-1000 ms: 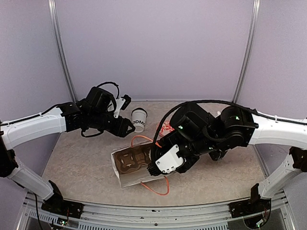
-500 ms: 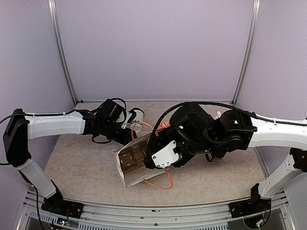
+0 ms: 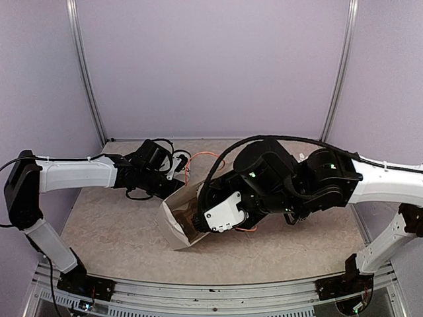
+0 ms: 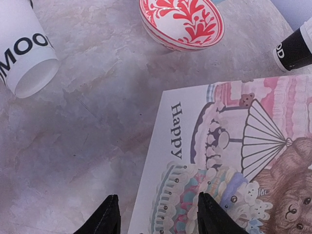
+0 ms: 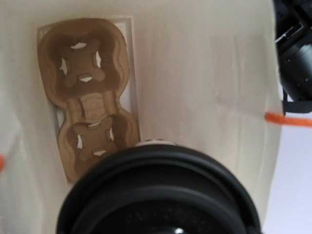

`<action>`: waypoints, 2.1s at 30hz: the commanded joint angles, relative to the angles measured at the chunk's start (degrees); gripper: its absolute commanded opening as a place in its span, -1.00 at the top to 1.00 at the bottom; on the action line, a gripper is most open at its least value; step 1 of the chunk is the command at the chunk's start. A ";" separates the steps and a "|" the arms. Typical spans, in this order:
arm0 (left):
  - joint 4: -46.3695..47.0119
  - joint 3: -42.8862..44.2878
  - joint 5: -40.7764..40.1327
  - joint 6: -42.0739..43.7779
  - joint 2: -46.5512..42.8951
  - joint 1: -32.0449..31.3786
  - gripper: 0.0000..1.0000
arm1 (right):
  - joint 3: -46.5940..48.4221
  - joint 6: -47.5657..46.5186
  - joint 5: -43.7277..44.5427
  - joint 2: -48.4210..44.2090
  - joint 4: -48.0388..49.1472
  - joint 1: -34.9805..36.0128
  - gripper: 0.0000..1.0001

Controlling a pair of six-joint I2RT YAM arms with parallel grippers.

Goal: Pack the takeout coffee

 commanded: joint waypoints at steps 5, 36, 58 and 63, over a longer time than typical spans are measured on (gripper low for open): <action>0.82 -0.90 1.88 2.83 -0.49 1.39 -0.07 | 1.56 1.36 -7.38 2.23 -7.40 0.38 0.02; -4.74 5.61 2.12 6.80 1.82 2.06 -0.08 | 1.29 -1.25 -12.50 5.03 -4.80 -2.64 0.04; -7.84 2.97 -3.29 5.02 -8.09 3.95 -0.12 | 13.80 5.87 -18.82 12.92 -9.81 3.51 0.04; -6.65 3.44 -1.40 4.73 -6.19 3.95 -0.12 | 9.36 4.55 -15.63 9.51 -8.09 1.77 0.05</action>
